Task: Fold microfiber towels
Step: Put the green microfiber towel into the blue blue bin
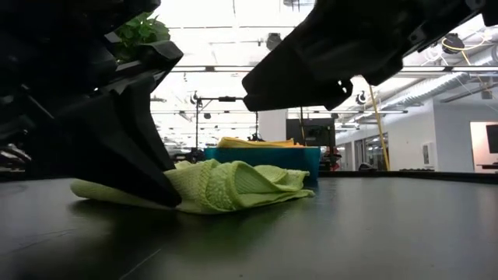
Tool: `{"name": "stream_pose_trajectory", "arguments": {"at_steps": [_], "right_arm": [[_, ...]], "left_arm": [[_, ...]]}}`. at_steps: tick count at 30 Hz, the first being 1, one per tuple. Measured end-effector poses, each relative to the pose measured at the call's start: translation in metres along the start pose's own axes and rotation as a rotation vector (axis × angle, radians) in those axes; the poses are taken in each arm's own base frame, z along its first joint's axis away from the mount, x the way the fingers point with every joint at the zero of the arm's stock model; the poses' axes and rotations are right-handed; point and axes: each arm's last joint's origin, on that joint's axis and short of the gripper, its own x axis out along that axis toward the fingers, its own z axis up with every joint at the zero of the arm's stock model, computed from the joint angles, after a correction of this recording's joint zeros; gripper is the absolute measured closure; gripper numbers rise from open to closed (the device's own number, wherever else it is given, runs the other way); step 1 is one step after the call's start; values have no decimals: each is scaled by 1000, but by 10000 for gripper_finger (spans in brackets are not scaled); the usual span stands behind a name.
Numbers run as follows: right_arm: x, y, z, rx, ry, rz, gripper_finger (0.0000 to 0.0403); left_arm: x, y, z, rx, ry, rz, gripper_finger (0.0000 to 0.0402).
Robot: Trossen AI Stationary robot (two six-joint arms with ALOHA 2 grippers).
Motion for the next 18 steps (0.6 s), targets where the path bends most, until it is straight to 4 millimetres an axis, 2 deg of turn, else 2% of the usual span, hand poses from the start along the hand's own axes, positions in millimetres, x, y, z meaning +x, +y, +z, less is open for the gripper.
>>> {"name": "stream_pose_trajectory", "arguments": {"at_steps": [5,13,18], "right_arm": [[2,-1,-2,-83,-2,-18,252],[-3,1,-17,-377,50,-36,252],[-6,-3,-31,-392,81,-30,252]], "left_arm": [[-4,8,2,18,1,-17,397],[-26,28,13,1,-41,-6,399],[-34,35,17,-7,-59,-3,399]]}}
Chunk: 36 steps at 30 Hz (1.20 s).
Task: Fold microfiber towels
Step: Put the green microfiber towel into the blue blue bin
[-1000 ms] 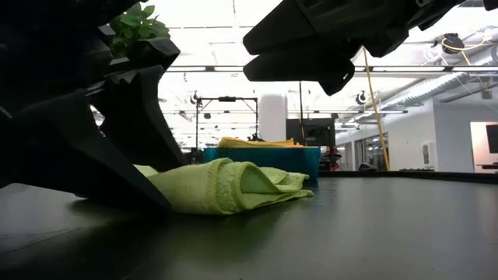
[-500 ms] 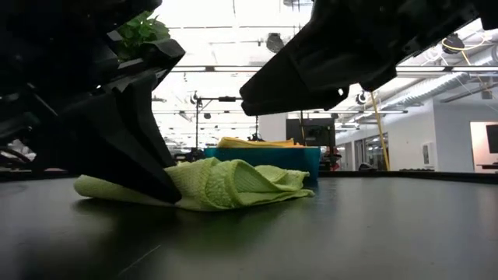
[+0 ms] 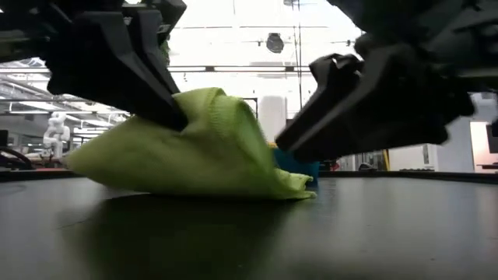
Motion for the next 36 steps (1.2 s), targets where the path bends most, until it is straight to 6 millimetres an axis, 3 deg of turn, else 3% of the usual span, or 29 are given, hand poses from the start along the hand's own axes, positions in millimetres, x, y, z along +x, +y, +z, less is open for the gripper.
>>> {"name": "stream_pose_trajectory", "arguments": {"at_steps": [8,15,20,36], "right_arm": [[15,3,-24,-10,10,5,202],[24,2,-23,-126,-79,-113,147],[20,6,-20,-184,-100,-150,140],[23,3,-26,-147,-53,-143,140]], "left_arm": [[-4,5,2,-3,-9,3,400],[-3,6,0,-12,9,3,400],[-4,5,-1,-10,23,1,398],[-2,12,3,-39,-4,14,397]]}}
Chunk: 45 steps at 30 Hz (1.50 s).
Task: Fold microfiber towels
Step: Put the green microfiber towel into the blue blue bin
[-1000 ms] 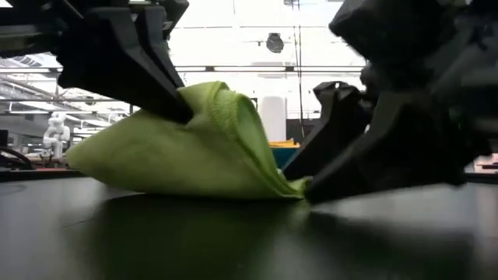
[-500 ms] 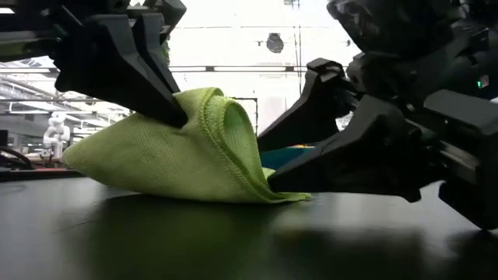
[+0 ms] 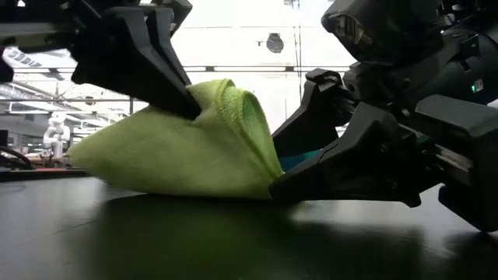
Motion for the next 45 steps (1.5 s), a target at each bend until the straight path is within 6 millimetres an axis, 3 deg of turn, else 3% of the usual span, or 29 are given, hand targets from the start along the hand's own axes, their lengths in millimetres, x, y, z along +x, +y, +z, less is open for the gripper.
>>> {"name": "stream_pose_trajectory", "arguments": {"at_steps": [10,24,30,37,45], "right_arm": [[4,-8,-4,-6,41,-78,160],[1,-4,-4,-23,53,-89,382],[-1,-9,-2,-41,59,-95,398],[-19,-52,22,-82,115,-189,400],[-56,-137,51,-57,156,-322,402]], "left_arm": [[-19,13,10,-27,-59,27,399],[-26,16,7,-30,-30,48,398],[-25,20,6,12,-10,107,398],[-37,68,-2,-62,64,213,399],[-53,143,-22,-185,-18,371,400]]}}
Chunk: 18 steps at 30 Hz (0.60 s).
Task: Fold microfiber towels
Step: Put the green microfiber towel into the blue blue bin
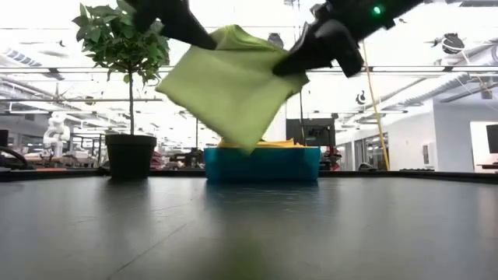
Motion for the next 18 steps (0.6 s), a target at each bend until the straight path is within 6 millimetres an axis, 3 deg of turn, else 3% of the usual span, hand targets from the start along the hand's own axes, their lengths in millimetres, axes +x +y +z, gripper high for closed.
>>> {"name": "stream_pose_trajectory", "arguments": {"at_steps": [8,18], "right_arm": [[6,-81,-8,18,40,-82,402],[35,-145,-42,-41,195,-194,402]], "left_arm": [[44,56,-21,-90,-35,136,400],[80,130,-40,-264,-202,227,400]]}}
